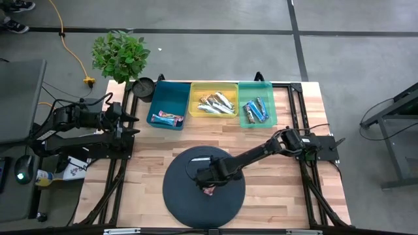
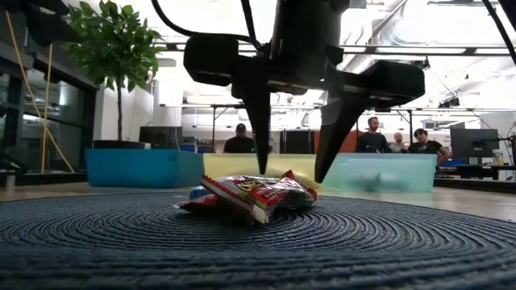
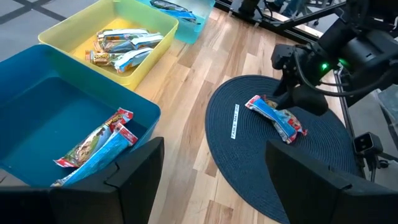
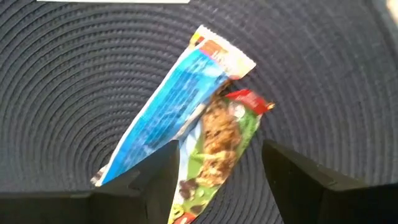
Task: Pick and place Granola Bars by type
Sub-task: Put the red granola bar into the blue bin
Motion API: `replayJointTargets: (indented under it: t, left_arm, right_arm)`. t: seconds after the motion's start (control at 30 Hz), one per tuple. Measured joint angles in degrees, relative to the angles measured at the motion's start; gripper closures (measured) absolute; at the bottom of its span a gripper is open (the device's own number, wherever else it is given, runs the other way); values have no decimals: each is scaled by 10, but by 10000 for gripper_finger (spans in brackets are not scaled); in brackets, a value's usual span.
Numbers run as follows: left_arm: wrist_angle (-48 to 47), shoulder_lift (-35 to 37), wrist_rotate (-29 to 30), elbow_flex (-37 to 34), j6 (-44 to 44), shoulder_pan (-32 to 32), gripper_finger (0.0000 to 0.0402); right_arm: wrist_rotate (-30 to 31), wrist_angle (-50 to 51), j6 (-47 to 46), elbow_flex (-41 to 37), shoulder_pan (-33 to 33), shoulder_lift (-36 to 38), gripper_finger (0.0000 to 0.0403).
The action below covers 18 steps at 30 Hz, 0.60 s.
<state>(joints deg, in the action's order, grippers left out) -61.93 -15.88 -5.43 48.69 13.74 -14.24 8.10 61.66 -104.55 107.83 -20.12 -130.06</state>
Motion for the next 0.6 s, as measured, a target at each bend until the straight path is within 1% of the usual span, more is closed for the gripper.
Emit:
replayJointTargets:
  t: [0.3, 0.6]
  left_arm:
    - [0, 0, 0, 0, -4, 0, 129]
    - [0, 0, 0, 0, -4, 0, 129]
  right_arm:
    - [-20, -9, -15, 1, -6, -4, 190]
    - [-12, -39, -15, 1, -6, -7, 191]
